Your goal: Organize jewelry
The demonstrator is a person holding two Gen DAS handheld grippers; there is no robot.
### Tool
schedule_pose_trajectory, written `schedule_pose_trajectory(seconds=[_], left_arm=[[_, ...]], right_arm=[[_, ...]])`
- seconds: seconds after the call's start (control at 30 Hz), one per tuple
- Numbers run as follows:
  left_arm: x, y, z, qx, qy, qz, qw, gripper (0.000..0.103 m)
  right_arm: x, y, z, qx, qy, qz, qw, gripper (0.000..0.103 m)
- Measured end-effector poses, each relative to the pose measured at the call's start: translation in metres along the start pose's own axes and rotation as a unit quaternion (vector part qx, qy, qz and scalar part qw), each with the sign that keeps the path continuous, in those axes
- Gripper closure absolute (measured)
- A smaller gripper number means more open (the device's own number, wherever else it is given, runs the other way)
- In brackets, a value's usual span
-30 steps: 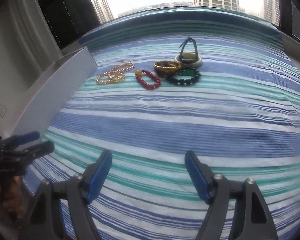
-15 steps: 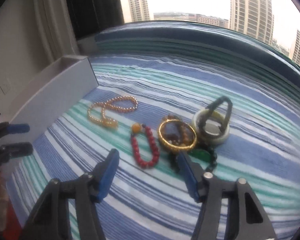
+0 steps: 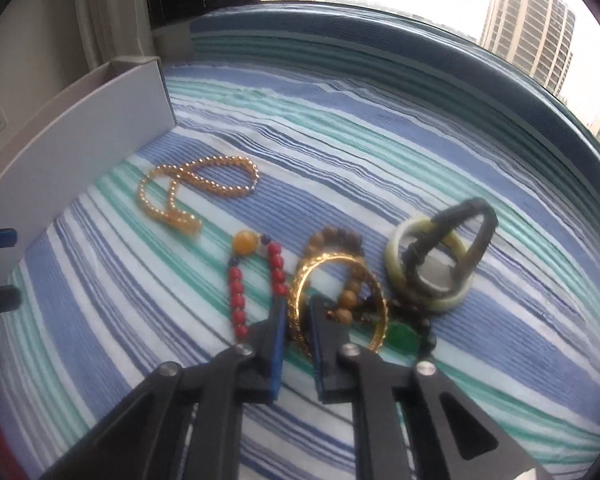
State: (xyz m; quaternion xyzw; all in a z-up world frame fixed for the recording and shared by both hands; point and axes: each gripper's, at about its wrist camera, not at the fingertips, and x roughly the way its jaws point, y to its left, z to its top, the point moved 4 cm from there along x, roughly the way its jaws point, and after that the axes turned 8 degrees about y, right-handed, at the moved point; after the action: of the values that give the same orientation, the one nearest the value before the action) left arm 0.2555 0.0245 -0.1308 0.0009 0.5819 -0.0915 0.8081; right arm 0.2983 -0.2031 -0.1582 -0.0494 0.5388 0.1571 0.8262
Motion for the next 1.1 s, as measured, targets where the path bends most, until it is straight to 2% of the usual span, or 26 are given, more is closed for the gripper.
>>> schedule_pose_trajectory(seconds=[0.13,0.27,0.4,0.53,0.67,0.7,0.77,0.8,0.83,0.87,1.0,1.07,1.1], left_arm=[[0.011,-0.014,0.018,0.025,0.002,0.003,0.9997,0.002],[0.028,-0.025,0.04,0.048,0.002,0.009,0.9988,0.002],[0.048,-0.026,0.07,0.042,0.002,0.007,0.9991,0.002],[0.069,-0.026,0.106,0.008,-0.002,-0.004,1.0,0.002],[0.097,-0.025,0.132,-0.012,0.007,0.04,0.9991,0.007],[0.105,-0.025,0.133,-0.011,0.016,0.049,0.9986,0.019],[0.106,-0.029,0.133,0.001,-0.001,0.064,0.9979,0.028],[0.104,-0.031,0.13,0.005,-0.007,0.055,0.9985,0.043],[0.102,-0.032,0.127,0.009,-0.013,0.056,0.9983,0.072],[0.1,-0.033,0.123,0.015,-0.015,0.051,0.9985,0.092],[0.087,-0.025,0.094,0.013,-0.004,0.003,0.9999,0.091],[0.072,-0.018,0.071,0.006,-0.004,-0.029,0.9995,0.099],[0.064,-0.015,0.06,0.007,-0.004,-0.037,0.9993,0.098]], right_arm=[[-0.026,-0.007,-0.035,0.065,-0.02,0.063,0.996,0.092],[-0.042,-0.01,-0.07,0.115,-0.032,0.095,0.988,0.092],[-0.053,-0.001,-0.105,0.127,-0.043,0.085,0.987,0.092],[-0.064,0.004,-0.133,0.155,-0.057,0.094,0.982,0.092],[-0.074,0.011,-0.156,0.166,-0.059,0.098,0.979,0.092],[-0.077,0.013,-0.159,0.165,-0.06,0.096,0.98,0.092],[-0.082,0.018,-0.165,0.163,-0.061,0.094,0.98,0.092],[-0.083,0.02,-0.167,0.163,-0.062,0.094,0.98,0.092],[-0.085,0.022,-0.168,0.163,-0.064,0.094,0.98,0.092],[-0.087,0.023,-0.17,0.162,-0.064,0.094,0.98,0.092],[-0.086,0.024,-0.172,0.165,-0.064,0.095,0.98,0.092],[-0.086,0.024,-0.172,0.167,-0.065,0.095,0.979,0.092],[-0.086,0.023,-0.171,0.167,-0.067,0.095,0.979,0.092]])
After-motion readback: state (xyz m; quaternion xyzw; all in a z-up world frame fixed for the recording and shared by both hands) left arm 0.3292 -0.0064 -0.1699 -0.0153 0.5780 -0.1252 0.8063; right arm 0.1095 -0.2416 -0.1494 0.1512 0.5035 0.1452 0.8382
